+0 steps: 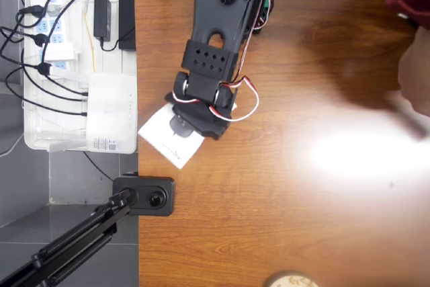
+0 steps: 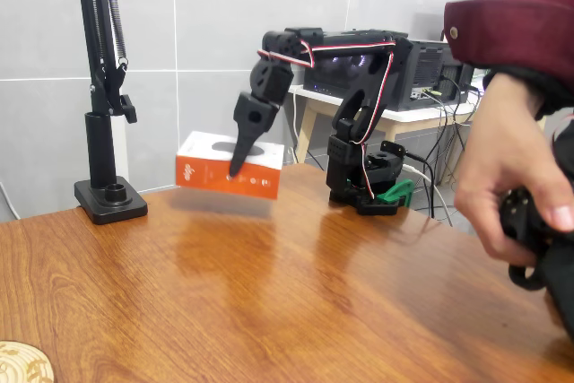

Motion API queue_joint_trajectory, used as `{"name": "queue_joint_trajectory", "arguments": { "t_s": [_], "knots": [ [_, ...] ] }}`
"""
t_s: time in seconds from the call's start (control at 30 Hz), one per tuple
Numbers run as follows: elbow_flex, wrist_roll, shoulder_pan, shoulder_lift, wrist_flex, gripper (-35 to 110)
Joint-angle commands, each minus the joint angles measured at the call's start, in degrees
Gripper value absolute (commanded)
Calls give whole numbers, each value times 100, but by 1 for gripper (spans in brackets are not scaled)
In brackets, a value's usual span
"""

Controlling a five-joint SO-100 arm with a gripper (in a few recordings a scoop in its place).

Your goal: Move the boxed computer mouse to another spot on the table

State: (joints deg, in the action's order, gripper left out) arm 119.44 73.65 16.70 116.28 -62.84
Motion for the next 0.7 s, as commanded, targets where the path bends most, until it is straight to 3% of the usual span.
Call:
{"name": "queue_joint_trajectory", "arguments": {
  "t_s": [0.0,0.53,0.67],
  "knots": [
    [246,-229,-9,123,176,0],
    [1063,-237,35,773,554,0],
    [1424,-9,105,1204,984,8]
  ]
}}
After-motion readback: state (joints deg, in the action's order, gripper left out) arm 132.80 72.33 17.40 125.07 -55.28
